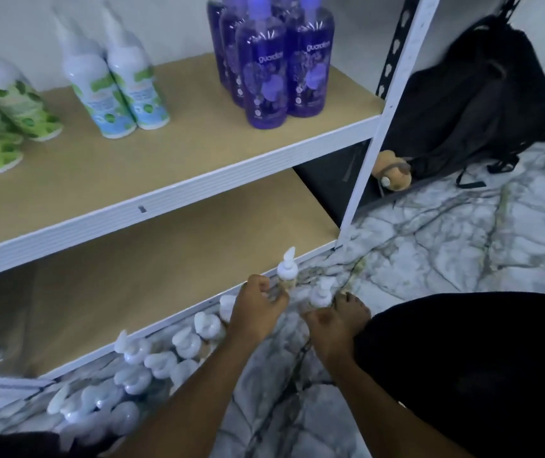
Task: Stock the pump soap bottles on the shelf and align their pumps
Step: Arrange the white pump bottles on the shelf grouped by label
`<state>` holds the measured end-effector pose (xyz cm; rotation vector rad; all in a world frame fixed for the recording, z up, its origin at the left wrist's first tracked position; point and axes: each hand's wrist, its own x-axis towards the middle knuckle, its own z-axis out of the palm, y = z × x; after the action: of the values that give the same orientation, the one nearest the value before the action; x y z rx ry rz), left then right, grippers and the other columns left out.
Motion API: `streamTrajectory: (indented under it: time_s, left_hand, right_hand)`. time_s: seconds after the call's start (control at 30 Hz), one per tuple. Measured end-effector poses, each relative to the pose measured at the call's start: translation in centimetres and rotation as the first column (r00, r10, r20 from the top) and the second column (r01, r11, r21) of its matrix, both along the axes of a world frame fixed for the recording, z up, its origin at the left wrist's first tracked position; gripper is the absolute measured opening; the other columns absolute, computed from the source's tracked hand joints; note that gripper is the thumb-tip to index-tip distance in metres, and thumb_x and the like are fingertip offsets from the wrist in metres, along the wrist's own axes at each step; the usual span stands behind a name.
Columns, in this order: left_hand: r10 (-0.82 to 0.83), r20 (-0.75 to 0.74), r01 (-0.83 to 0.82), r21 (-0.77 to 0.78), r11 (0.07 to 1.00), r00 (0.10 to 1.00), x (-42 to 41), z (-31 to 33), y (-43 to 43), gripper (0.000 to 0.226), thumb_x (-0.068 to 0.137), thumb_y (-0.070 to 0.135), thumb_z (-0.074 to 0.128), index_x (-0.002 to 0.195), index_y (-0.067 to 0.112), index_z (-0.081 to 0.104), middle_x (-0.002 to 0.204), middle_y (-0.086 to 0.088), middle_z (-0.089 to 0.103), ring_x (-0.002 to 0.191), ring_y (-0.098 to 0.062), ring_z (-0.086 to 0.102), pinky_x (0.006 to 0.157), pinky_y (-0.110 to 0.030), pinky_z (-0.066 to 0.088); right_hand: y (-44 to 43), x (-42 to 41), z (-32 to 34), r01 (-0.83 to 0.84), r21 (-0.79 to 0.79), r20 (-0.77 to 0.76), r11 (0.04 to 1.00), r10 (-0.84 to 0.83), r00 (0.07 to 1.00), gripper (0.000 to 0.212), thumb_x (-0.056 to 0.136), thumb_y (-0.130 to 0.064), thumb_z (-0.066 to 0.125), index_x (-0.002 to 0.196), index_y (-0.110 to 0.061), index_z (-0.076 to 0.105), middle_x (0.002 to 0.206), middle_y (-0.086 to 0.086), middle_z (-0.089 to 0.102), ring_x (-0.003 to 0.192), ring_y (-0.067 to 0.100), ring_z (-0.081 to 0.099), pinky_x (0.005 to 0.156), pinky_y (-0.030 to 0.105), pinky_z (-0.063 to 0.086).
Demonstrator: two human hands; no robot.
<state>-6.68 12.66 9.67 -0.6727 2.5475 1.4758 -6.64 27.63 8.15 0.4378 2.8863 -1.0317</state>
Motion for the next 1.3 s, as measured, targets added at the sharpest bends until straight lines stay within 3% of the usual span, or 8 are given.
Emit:
streamTrajectory:
  time_s: [0.2, 0.4, 0.6, 0.87, 0.97, 1.1, 1.2, 1.3]
  left_hand:
    - [-0.059, 0.105, 0.063, -0.038, 0.997, 0.993, -5.3, -6.9, 1.5, 0.041, 0.077, 0.045, 0.081, 0.093, 0.023, 0.050, 0.100, -0.001, 0.061, 0.095, -0.024, 0.064, 0.083, -0.041, 0.054]
    - [-0.070, 0.151, 0.084, -0.088, 0.993, 0.986, -10.7, -13.2, 1.1, 0.095, 0.051, 0.070, 0.075, 0.127, 0.016, 0.056, 0.121, -0.007, 0.064, 0.110, -0.027, 0.063, 0.090, -0.044, 0.054]
    - [-0.095, 0.210, 0.121, -0.118, 0.986, 0.973, -13.1, -14.7, 1.5, 0.078, 0.071, 0.032, 0.088, 0.137, 0.017, 0.049, 0.129, -0.014, 0.056, 0.118, -0.035, 0.055, 0.097, -0.045, 0.048]
    - [-0.115, 0.181, 0.128, -0.058, 0.990, 0.977, -12.3, -13.1, 1.1, 0.097, 0.058, 0.055, 0.079, 0.143, 0.020, 0.048, 0.128, -0.010, 0.062, 0.116, -0.031, 0.061, 0.099, -0.043, 0.050]
    - [-0.132, 0.114, 0.130, 0.029, 0.991, 0.985, -9.8, -10.0, 0.0, 0.104, 0.054, 0.065, 0.072, 0.145, 0.023, 0.045, 0.133, 0.003, 0.062, 0.122, -0.023, 0.060, 0.103, -0.040, 0.049]
    - [-0.122, -0.038, 0.125, 0.110, 0.986, 0.992, -5.7, -2.9, -2.0, 0.099, 0.076, 0.030, 0.087, 0.154, 0.039, 0.027, 0.132, 0.020, 0.053, 0.120, -0.003, 0.053, 0.085, 0.005, 0.034]
    - [-0.082, -0.170, 0.100, 0.101, 0.990, 0.982, -2.5, 2.7, -4.5, 0.091, 0.077, 0.028, 0.086, 0.145, 0.051, 0.029, 0.119, 0.027, 0.060, 0.106, 0.002, 0.060, 0.078, 0.003, 0.040]
    - [-0.022, -0.250, 0.047, 0.097, 0.994, 0.968, 0.8, 7.8, -7.5, 0.080, 0.075, 0.030, 0.087, 0.144, 0.035, 0.046, 0.114, 0.021, 0.066, 0.102, 0.006, 0.064, 0.085, -0.012, 0.050]
  right_hand:
    - [1.5, -3.8, -8.6, 0.040, 0.145, 0.099, 0.989, -0.055, 0.994, 0.060, 0.055, -0.073, 0.062, 0.093, -0.027, 0.061, 0.089, -0.005, 0.061, 0.089, 0.022, 0.059, 0.081, 0.039, 0.042]
    - [2.4, -6.5, -14.0, -0.018, 0.240, 0.057, 0.971, 0.004, 0.998, 0.060, 0.066, -0.074, 0.062, 0.099, -0.023, 0.057, 0.095, 0.001, 0.059, 0.093, 0.025, 0.056, 0.083, 0.045, 0.044]
    - [-1.7, -7.0, -10.0, 0.142, 0.122, -0.084, 0.982, -0.132, 0.988, 0.060, 0.035, -0.024, 0.103, 0.076, 0.005, 0.070, 0.069, 0.017, 0.070, 0.059, 0.031, 0.068, 0.071, 0.029, 0.036]
    - [1.7, -7.3, -12.8, 0.048, 0.221, -0.033, 0.974, -0.042, 0.999, 0.046, 0.061, -0.064, 0.066, 0.074, -0.020, 0.061, 0.075, -0.001, 0.059, 0.075, 0.026, 0.057, 0.071, 0.043, 0.041]
    - [1.6, -6.2, -10.5, 0.036, 0.158, 0.011, 0.987, -0.038, 0.999, 0.042, 0.055, -0.060, 0.069, 0.071, -0.023, 0.056, 0.072, -0.002, 0.057, 0.072, 0.025, 0.057, 0.070, 0.042, 0.042]
    - [0.2, -4.2, -6.1, 0.024, 0.042, 0.022, 0.999, -0.025, 0.999, 0.048, 0.057, -0.064, 0.069, 0.075, -0.019, 0.066, 0.074, 0.006, 0.063, 0.074, 0.033, 0.061, 0.073, 0.038, 0.045]
    - [-1.6, -2.1, 1.4, 0.038, -0.267, -0.077, 0.963, -0.061, 0.995, 0.028, 0.081, -0.036, 0.077, 0.086, -0.018, 0.056, 0.075, -0.003, 0.053, 0.069, 0.013, 0.053, 0.057, 0.004, 0.036]
    - [-3.5, -0.4, 5.6, -0.119, -0.521, -0.063, 0.845, 0.101, 0.993, 0.028, 0.086, -0.023, 0.077, 0.093, -0.021, 0.049, 0.083, -0.013, 0.054, 0.083, 0.013, 0.060, 0.060, 0.004, 0.037]
